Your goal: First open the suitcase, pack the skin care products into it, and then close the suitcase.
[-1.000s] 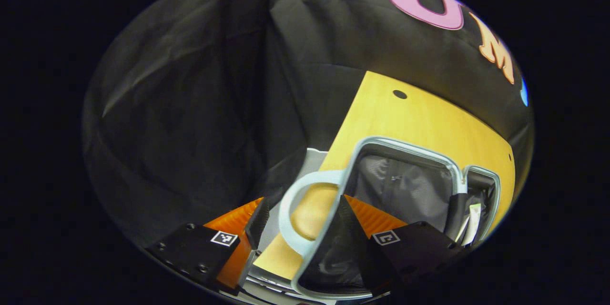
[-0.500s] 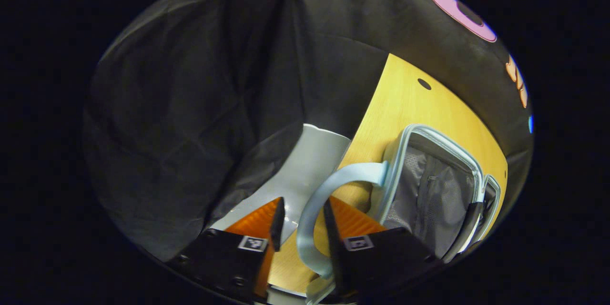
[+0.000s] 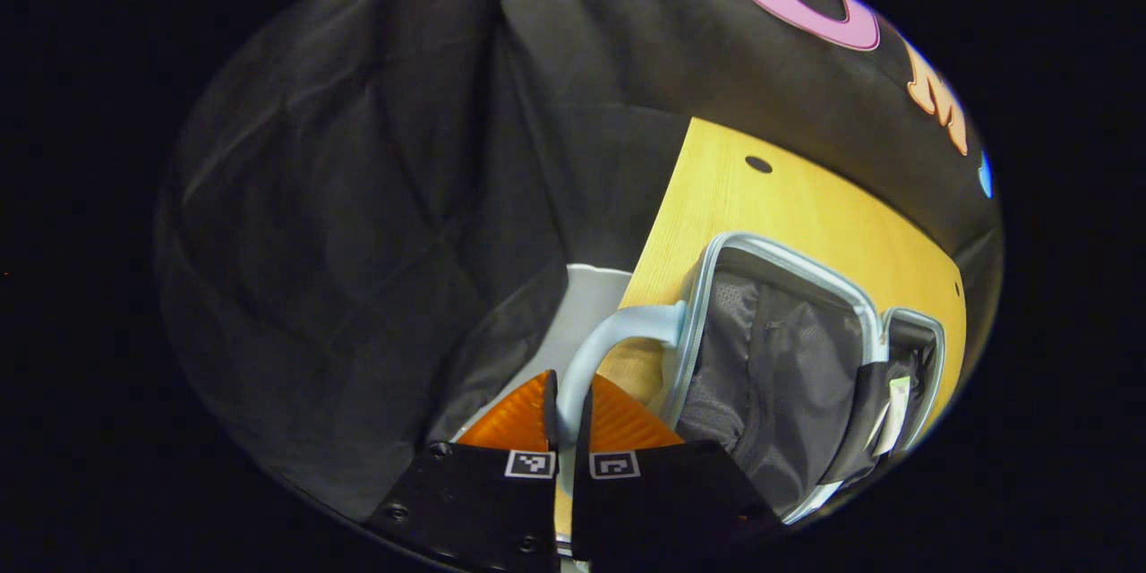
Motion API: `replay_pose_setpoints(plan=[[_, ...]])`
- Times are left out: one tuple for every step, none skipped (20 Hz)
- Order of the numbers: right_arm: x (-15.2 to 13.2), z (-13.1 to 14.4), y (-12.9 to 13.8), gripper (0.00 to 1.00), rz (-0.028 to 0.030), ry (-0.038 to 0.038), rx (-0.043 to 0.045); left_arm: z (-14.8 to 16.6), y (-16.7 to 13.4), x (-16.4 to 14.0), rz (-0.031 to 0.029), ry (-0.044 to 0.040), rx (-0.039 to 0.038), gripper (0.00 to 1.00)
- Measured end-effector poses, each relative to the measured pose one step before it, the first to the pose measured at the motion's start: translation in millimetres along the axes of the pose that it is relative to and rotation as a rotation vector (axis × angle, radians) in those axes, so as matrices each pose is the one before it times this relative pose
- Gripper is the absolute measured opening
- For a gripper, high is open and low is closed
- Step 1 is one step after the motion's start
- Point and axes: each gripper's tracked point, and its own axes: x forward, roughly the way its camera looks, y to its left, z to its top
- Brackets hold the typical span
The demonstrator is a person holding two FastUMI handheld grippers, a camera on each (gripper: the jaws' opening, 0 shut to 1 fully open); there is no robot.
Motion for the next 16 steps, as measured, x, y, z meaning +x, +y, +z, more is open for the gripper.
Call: replay_pose_setpoints(plan=[[-1.14, -0.23, -0.04, 0.98, 0.01336, -0.00231, 0.00238, 7.07, -2.34, -15.71, -0.00667, -0.01962, -0.00036, 0.0], [-0.8, 2.78, -1.0, 0.98, 0.01187, -0.00984, -0.00213, 13.79, -3.54, -12.33, -0.00411, -0.02342, 0.00354, 0.0], [-0.35, 2.58, -2.87, 0.98, 0.00707, -0.01225, -0.00675, 9.2, -5.57, -12.2, -0.00185, -0.01833, 0.00553, 0.0], [-1.21, 1.6, -2.91, 0.98, 0.00836, -0.00861, -0.00757, 9.14, -4.52, -8.86, 0.0008, -0.02276, -0.00153, 0.0], [-1.81, 1.39, -3.14, 0.98, 0.0118, -0.00144, -0.00548, 6.71, -6.17, -10.37, -0.00017, -0.0256, 0.00688, 0.0], [-3.59, 1.25, -3.35, 0.98, 0.01378, 0.00305, -0.00482, 3.63, -8.38, -16.37, 0.00425, -0.02329, 0.00894, 0.0], [-4.33, 2.92, -4.94, 0.98, 0.01037, -0.00206, -0.00737, 5.97, -7.97, -13.82, 0.00658, -0.0191, 0.00178, 0.0], [-3.52, 2.45, -6.5, 0.98, 0.00758, -0.00262, -0.00935, 7.57, -10.69, -14.99, 0.00053, -0.02102, 0.00375, 0.0], [-3.62, 2.41, -7.69, 0.98, 0.00282, -0.00081, -0.00517, 6.91, -11.77, -11.15, -0.00455, -0.01646, 0.00044, 0.0], [-4.47, 1.23, -4.98, 0.98, 0.01031, 0.00431, 0.00497, 8.42, -14.6, -12.92, -0.008, -0.02211, 0.00659, 0.0], [-3.76, 1.18, -3.01, 0.98, 0.01508, 0.00481, 0.00952, 5.93, -15.57, -12.08, -0.01859, -0.0229, 0.01325, 0.0], [-2.47, 1.19, -3.55, 0.98, 0.01113, 0.00224, 0.00419, 8.48, -14.64, -9.54, -0.01973, -0.0383, 0.01514, 0.0], [-0.66, 0.18, -4.7, 0.98, 0.00657, 0.00576, -0.00114, 7.63, -15.94, -9.88, -0.01898, -0.0158, 0.01889, 0.0], [-1.5, 0.29, -3.3, 0.98, 0.00862, 0.00293, 0.00001, 8.92, -18.31, -10.46, -0.0197, -0.02243, 0.01703, 0.0], [-2.52, 1.15, -1.5, 0.98, 0.01122, -0.0005, 0.00243, 6.32, -15.68, -8.3, -0.01252, -0.00581, 0.0179, 0.0], [-1.64, 1.63, -1.39, 0.98, 0.01051, -0.00233, 0.00363, 4.44, -13.89, -6.34, -0.00923, -0.00593, 0.00958, 0.0]])
